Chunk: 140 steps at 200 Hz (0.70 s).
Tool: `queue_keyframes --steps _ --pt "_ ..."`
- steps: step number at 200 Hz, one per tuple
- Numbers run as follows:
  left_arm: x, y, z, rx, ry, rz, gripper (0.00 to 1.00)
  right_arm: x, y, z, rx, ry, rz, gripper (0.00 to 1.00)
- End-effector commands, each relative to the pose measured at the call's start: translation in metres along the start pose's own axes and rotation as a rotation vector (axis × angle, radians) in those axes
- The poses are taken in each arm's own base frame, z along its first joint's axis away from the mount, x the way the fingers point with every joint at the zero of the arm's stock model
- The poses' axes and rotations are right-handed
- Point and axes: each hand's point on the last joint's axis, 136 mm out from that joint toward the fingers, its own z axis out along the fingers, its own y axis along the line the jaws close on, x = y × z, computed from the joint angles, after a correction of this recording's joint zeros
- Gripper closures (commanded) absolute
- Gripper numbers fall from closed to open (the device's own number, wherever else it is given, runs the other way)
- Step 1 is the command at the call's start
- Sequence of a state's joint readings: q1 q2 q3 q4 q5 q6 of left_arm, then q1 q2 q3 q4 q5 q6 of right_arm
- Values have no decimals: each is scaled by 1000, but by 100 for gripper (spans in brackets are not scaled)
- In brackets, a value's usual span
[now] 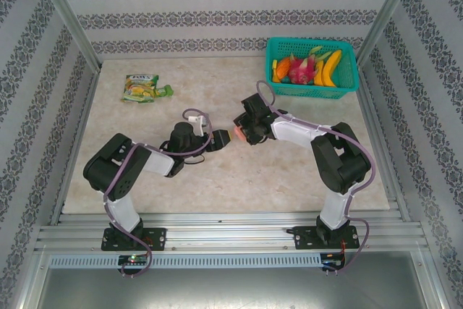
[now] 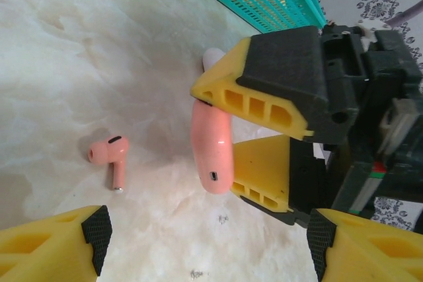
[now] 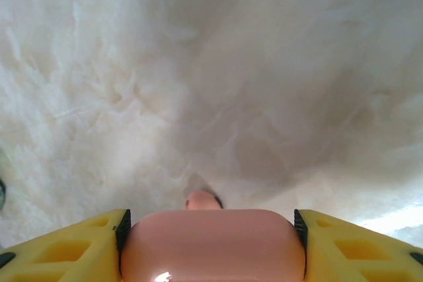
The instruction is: Insert wireless bluetooth earbuds into charging case
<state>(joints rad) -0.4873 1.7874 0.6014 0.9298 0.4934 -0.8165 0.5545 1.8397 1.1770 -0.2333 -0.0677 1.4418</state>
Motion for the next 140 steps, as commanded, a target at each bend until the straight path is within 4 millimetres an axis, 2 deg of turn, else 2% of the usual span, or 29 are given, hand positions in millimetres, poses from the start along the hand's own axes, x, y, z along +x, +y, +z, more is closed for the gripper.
queue_keyframes --steps 1,101,140 --pt "-14 -22 9 74 -46 34 22 7 33 -19 -99 10 7 44" --pt "-19 -19 26 81 -50 26 29 25 51 -22 -156 40 2 45" --pt "-20 -17 30 82 -49 24 38 26 53 -23 -166 43 2 45"
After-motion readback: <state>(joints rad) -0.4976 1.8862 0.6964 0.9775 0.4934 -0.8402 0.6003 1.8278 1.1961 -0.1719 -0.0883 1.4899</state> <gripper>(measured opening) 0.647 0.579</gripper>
